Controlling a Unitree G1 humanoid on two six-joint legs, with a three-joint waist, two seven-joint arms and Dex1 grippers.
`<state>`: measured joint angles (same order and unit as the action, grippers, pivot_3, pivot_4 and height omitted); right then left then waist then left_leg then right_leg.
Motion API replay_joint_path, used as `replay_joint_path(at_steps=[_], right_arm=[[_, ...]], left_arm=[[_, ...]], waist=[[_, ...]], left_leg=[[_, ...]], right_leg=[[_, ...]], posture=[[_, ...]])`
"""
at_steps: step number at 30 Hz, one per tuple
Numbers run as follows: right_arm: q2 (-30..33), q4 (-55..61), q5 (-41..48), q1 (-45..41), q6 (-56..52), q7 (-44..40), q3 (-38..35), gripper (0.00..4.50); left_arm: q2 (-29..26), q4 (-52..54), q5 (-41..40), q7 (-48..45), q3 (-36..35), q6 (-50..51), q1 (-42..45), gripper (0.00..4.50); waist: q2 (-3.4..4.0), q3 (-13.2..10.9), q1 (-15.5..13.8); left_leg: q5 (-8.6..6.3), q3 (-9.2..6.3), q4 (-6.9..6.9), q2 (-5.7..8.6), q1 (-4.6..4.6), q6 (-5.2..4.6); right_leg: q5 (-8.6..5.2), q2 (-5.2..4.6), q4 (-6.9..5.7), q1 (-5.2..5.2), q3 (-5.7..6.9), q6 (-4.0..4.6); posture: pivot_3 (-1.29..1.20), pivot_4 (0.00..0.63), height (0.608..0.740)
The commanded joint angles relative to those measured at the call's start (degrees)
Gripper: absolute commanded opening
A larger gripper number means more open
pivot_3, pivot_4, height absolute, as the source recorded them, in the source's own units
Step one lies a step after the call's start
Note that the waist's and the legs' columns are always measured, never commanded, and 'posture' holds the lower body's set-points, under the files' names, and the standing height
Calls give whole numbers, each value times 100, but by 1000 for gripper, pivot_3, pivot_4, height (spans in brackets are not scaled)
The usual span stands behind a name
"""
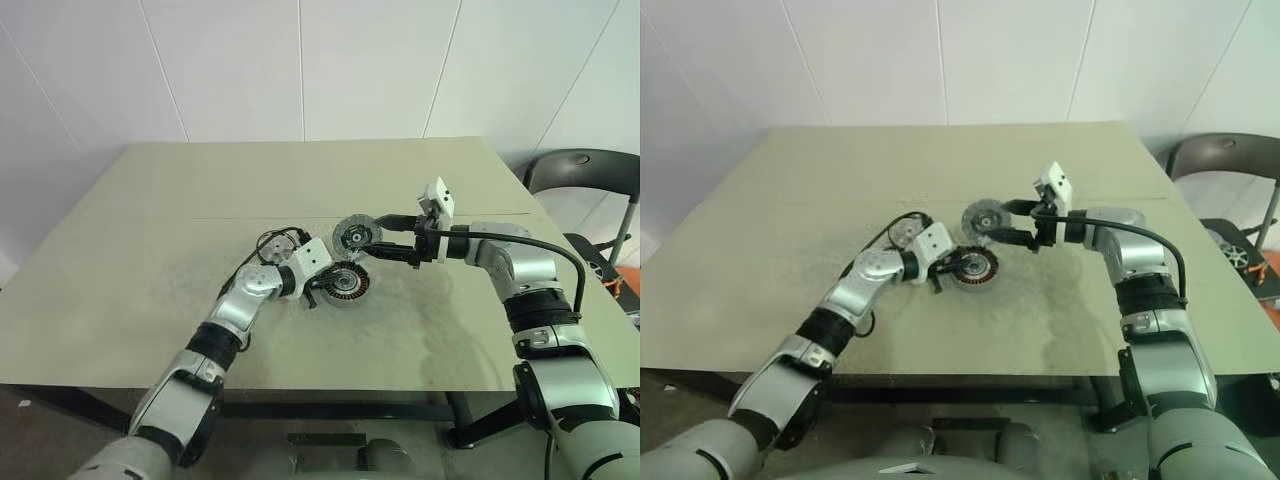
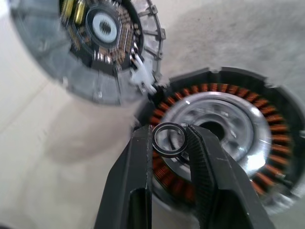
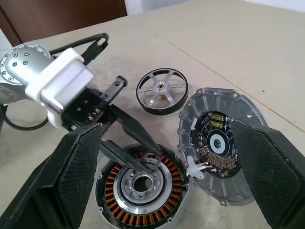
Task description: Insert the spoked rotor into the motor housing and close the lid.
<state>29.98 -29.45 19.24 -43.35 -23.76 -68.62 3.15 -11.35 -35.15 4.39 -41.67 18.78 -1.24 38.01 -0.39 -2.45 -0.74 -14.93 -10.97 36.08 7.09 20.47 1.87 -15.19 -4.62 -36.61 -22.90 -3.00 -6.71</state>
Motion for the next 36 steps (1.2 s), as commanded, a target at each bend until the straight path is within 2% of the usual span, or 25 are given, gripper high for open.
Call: replay_joint_path(at_steps=[1, 8, 26, 36], right_arm=[[-21, 238, 80, -96, 27, 8, -144, 4500], [-32, 191, 70, -106, 41, 29, -141, 4500], [-79, 125, 42, -91, 79, 69, -126, 4500], [-81, 121, 50, -59, 57, 72, -127, 4500]], left_arm=[[180, -240, 8, 118, -90, -272, 174, 749], [172, 39, -151, -518, -5, -180, -44, 749], [-77, 5, 362, -367, 185, -52, -131, 749], [-76, 108, 370, -376, 214, 23, -221, 749]], waist=[[0, 0, 2], [0, 0, 15], [0, 1, 15], [0, 1, 8]], left_leg=[[0, 0, 0, 0, 0, 0], [0, 0, 1, -1, 0, 0], [1, -1, 9, -1, -10, 0], [2, -1, 16, -1, -14, 1]], right_leg=[[0, 0, 1, 0, 0, 0], [0, 2, -1, -1, 0, 0], [3, 4, -11, 6, 0, 0], [3, 4, -22, 9, -1, 1]], posture=[[0, 0, 740], [0, 0, 740], [0, 0, 740], [0, 0, 740]])
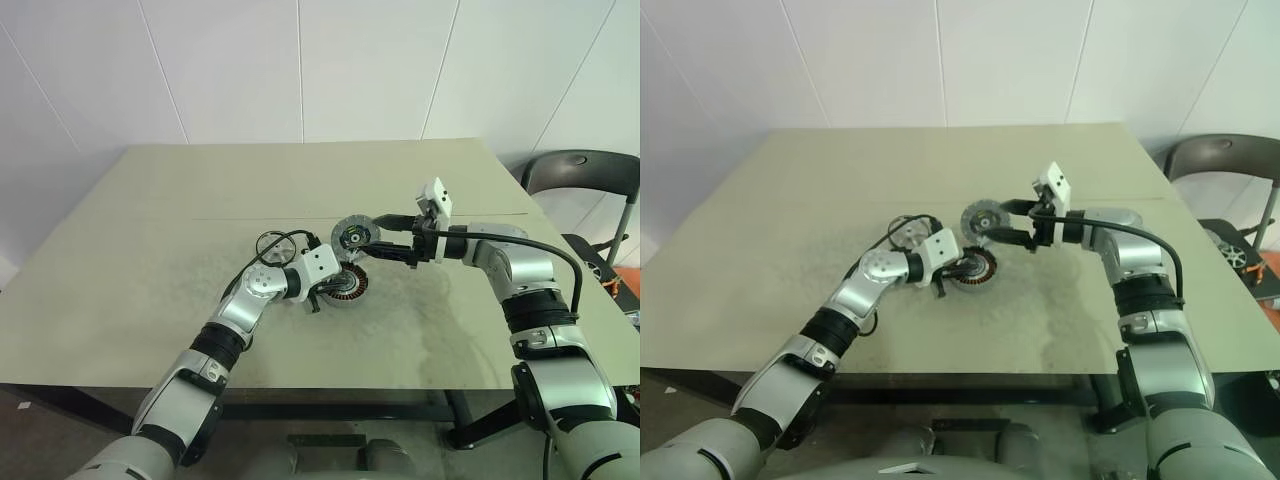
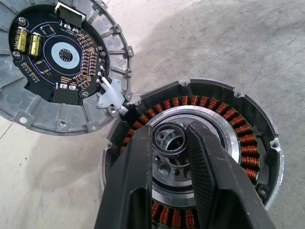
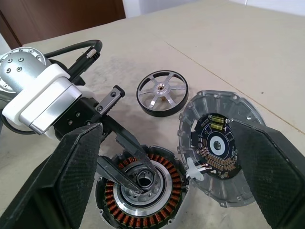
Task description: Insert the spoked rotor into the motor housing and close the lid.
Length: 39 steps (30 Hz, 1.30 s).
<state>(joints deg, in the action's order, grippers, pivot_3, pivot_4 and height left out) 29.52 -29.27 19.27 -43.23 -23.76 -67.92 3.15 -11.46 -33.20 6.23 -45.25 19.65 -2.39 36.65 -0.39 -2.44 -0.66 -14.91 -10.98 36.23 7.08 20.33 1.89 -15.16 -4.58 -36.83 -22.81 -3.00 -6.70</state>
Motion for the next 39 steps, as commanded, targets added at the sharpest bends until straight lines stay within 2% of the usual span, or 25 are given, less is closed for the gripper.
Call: replay_joint_path(at_steps=[1, 13, 20, 23, 27, 34, 37, 39], right_arm=[[-32, 113, 49, -61, 51, 2, -127, 4500], [-31, 155, 51, -25, 9, -5, -107, 4500], [-34, 187, 59, -21, -9, 3, -110, 4500], [-54, 260, 160, -2, -118, -38, -150, 4500], [-102, 734, 659, 164, -636, -225, -312, 4500], [-241, 1229, 1000, 330, -985, -142, -391, 4500], [-345, 1374, 1293, 251, -1134, -110, -528, 3889], [-401, 1568, 1416, 271, -1263, -131, -495, 3206]], left_arm=[[-63, -79, 185, -29, 136, 145, -98, 749], [0, 34, 111, -117, 175, 205, -234, 749], [12, 167, 94, -96, 141, 305, -286, 2951], [181, 286, -234, 95, -212, 416, -262, 3888], [495, 1246, -1355, -83, -943, 1165, -380, 3888], [250, 2065, -1545, 49, -1104, 1607, -689, 3888], [178, 2360, -1658, 171, -1212, 1740, -816, 3927], [80, 2529, -1709, 276, -1333, 1791, -881, 3927]], waist=[[0, 0, 0], [0, 1, 5], [0, 2, -2], [0, 2, -4], [0, 1, 2], [-1, 0, 31], [-2, 0, 16], [-2, 0, 4]], left_leg=[[0, 0, 0, 0, 0, 0], [0, 0, 1, 0, -3, 1], [0, 0, -3, 0, -2, 1], [0, 0, -3, 1, -1, 0], [0, -2, 0, 0, 12, 0], [3, 2, 0, -1, 13, 6], [4, 3, 0, -1, 8, 8], [4, 1, 1, -1, 11, 8]], right_leg=[[0, 0, 0, 0, 0, 0], [0, 0, -5, 0, 0, 0], [0, 0, -3, -1, -1, 0], [0, -1, -3, -1, -1, 0], [0, -2, -7, -14, -1, 0], [1, 0, -21, -25, -5, 2], [2, 1, -21, -21, -5, 4], [2, 0, -21, -22, -5, 4]], posture=[[0, 0, 740], [0, 0, 740], [0, 0, 740], [0, 0, 740], [0, 0, 740], [0, 0, 740], [0, 0, 740], [0, 0, 740]])
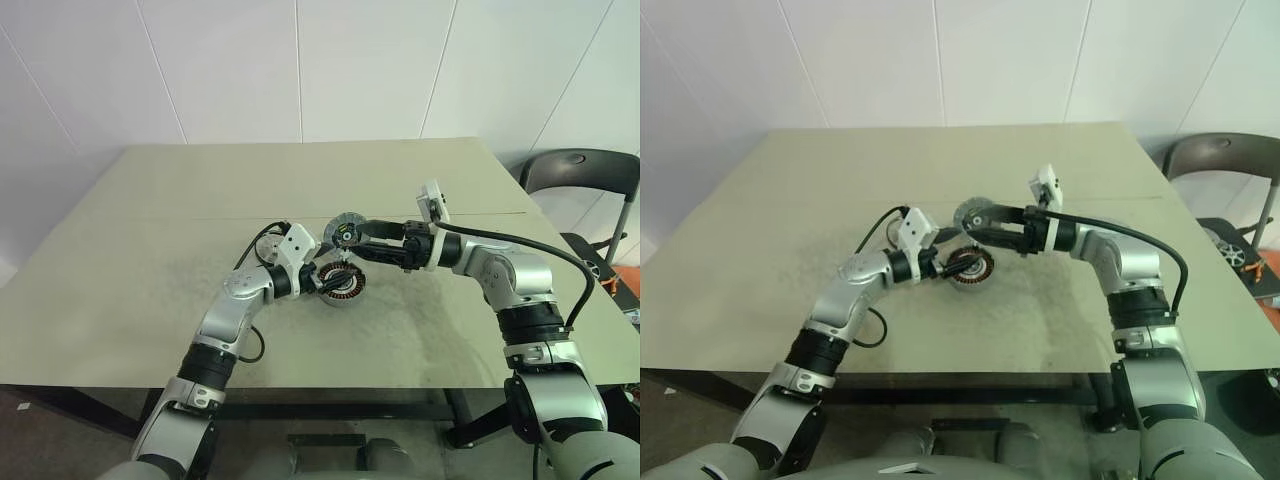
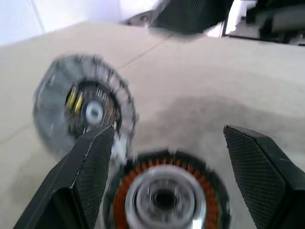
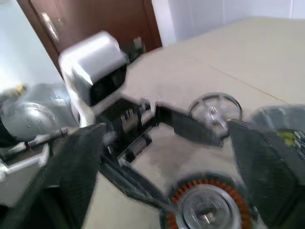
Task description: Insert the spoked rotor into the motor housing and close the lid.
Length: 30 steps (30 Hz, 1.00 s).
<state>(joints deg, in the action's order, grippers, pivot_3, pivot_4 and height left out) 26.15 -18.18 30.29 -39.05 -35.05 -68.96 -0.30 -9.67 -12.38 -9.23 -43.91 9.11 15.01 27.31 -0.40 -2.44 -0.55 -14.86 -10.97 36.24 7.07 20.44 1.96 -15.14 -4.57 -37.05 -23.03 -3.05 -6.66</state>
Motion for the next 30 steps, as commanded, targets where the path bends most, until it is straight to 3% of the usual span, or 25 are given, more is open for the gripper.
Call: replay_joint_path(at_steps=[1, 4, 7, 19, 24, 30], right_arm=[[-96, 532, 233, -107, -153, 5, -12, 2904], [-173, 557, -469, 38, 75, 237, 727, 1863], [-420, 260, -1028, 9, 433, 652, 1133, 900], [-1073, -964, -1467, -678, 1163, 1202, 1025, 900], [-755, -1083, -1711, -615, 1067, 872, 1281, 900], [-525, -1723, -2233, -736, 1095, 1118, 1330, 900]], left_arm=[[-182, 493, -202, 250, -433, 74, 36, 3927], [-389, 635, -542, 526, -1031, 257, -20, 3927], [-714, 962, -576, 549, -1194, 338, -310, 3927], [-787, 1489, -673, 855, -1151, 469, -648, 3927], [-842, 1462, -687, 863, -1164, 455, -613, 3927], [-880, 1453, -676, 853, -1128, 420, -598, 3927]], waist=[[0, 0, -9], [0, 0, 31], [0, 1, 73], [-1, 1, 16], [-1, 1, 13], [-1, 1, 25]], left_leg=[[0, -1, 0, 0, 1, 0], [0, 0, -3, -2, -2, 1], [2, 1, -6, -7, -4, 5], [6, -1, -6, -4, -7, 11], [6, 1, -7, -3, -5, 11], [6, 2, -6, -3, -6, 11]], right_leg=[[0, 0, 0, -2, 0, 0], [0, 2, 0, -4, 0, 0], [0, 3, -5, -5, 0, 2], [5, 8, -7, -5, 0, 9], [5, 7, -6, -7, -1, 9], [5, 7, -7, -6, -1, 10]], posture=[[0, 0, 740], [0, 0, 740], [0, 0, 740], [0, 0, 740], [0, 0, 740], [0, 0, 740]])
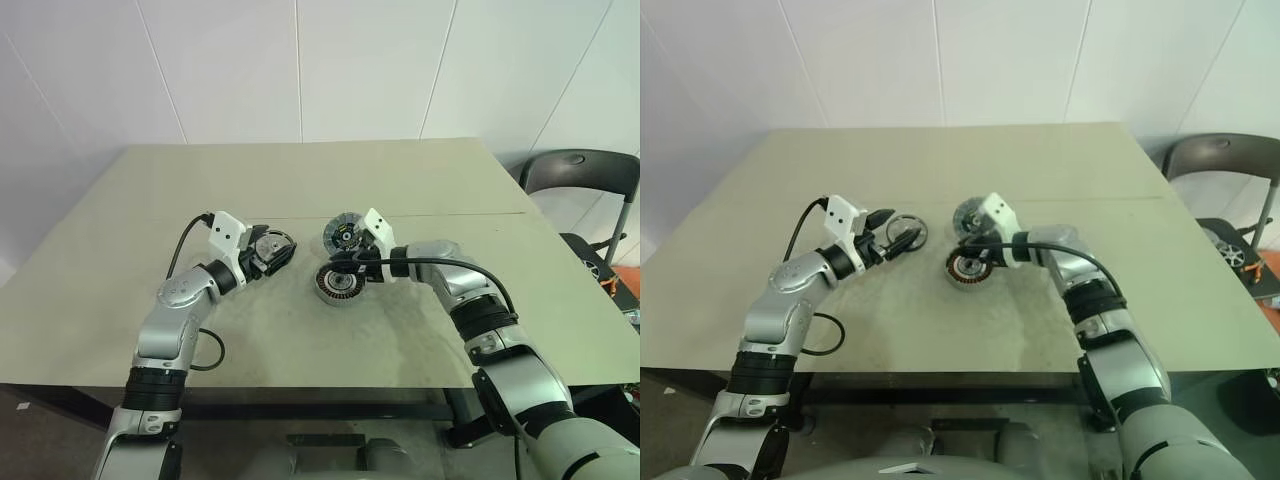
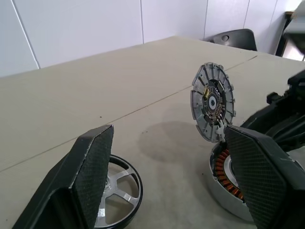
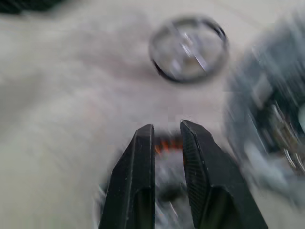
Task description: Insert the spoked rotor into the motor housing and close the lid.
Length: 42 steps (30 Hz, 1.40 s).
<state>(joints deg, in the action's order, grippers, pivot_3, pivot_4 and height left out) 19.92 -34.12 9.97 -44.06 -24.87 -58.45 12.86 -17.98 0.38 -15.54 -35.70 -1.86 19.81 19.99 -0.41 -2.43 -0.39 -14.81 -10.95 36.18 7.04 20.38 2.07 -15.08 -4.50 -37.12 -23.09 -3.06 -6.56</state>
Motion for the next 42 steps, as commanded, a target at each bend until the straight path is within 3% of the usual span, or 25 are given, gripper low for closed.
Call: replay_joint_path(at_steps=[1, 6, 15, 19, 31, 42], right_arm=[[131, -215, -293, -242, 106, 82, 36, 900], [254, -414, -507, -203, 152, -49, 54, 900], [-58, -353, -225, -269, 209, 49, -327, 900], [-43, -449, -460, -205, 233, 16, -118, 900], [202, -516, -887, -68, 315, -53, 157, 900], [699, -338, -759, -79, 514, -812, 73, 900]], left_arm=[[-55, 177, -42, 28, -26, -64, 133, 3927], [-68, 138, -29, 10, 9, -90, 136, 3927], [-85, 84, -7, -22, 54, -116, 148, 3927], [-74, 104, -10, -17, 66, -109, 129, 3927], [-65, 106, 23, -3, 123, -118, 93, 3927], [-70, 45, 85, -15, 168, -159, 115, 3927]], waist=[[0, 0, 13], [0, 0, 19], [0, 0, 21], [0, 0, 19], [0, 1, 13], [0, 1, -36]], left_leg=[[0, 0, -1, 0, 0, 0], [0, 0, -2, 0, 1, 0], [0, -1, -1, 0, 0, 0], [0, -1, -1, 0, 1, 0], [0, -1, 3, 0, -17, 0], [0, -3, 4, 2, -10, 0]], right_leg=[[0, 0, 0, 0, 0, 0], [0, 0, 1, -1, 0, 0], [0, 0, 1, 0, 0, 0], [0, 0, 1, -1, 0, 0], [0, 0, 1, 21, 0, 0], [0, -3, 6, 20, 4, -1]], posture=[[0, 0, 740], [0, 0, 740], [0, 0, 740], [0, 0, 740], [0, 0, 740], [0, 0, 740]])
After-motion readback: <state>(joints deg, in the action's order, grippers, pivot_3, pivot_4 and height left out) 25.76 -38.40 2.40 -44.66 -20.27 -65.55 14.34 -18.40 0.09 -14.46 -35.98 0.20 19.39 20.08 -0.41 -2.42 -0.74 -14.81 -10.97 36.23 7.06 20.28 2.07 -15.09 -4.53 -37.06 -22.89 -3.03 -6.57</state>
